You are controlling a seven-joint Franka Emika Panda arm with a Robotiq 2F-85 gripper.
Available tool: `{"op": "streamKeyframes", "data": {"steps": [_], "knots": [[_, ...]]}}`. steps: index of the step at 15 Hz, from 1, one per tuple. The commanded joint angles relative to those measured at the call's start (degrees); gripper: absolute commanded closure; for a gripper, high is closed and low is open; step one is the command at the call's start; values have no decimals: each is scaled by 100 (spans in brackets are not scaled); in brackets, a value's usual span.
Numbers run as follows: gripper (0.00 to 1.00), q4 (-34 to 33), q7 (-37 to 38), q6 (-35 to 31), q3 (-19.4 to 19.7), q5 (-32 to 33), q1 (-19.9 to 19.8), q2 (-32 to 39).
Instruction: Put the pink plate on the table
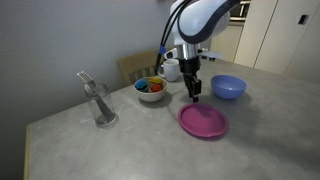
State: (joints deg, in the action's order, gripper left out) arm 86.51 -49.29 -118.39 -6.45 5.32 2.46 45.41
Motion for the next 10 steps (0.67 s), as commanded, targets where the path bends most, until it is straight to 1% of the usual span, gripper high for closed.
{"op": "streamKeyframes", "data": {"steps": [1,4,5,7,10], "knots": [[20,489,491,-333,97,196,47,-423],[2,952,1438,-521,310,562,208,-923],[0,1136,1808,-560,376,735,264,-1135],[0,1476,2433,-494,433,1070,330,-1565],[0,1928,3189,-375,440,1363,374,-2189]]}}
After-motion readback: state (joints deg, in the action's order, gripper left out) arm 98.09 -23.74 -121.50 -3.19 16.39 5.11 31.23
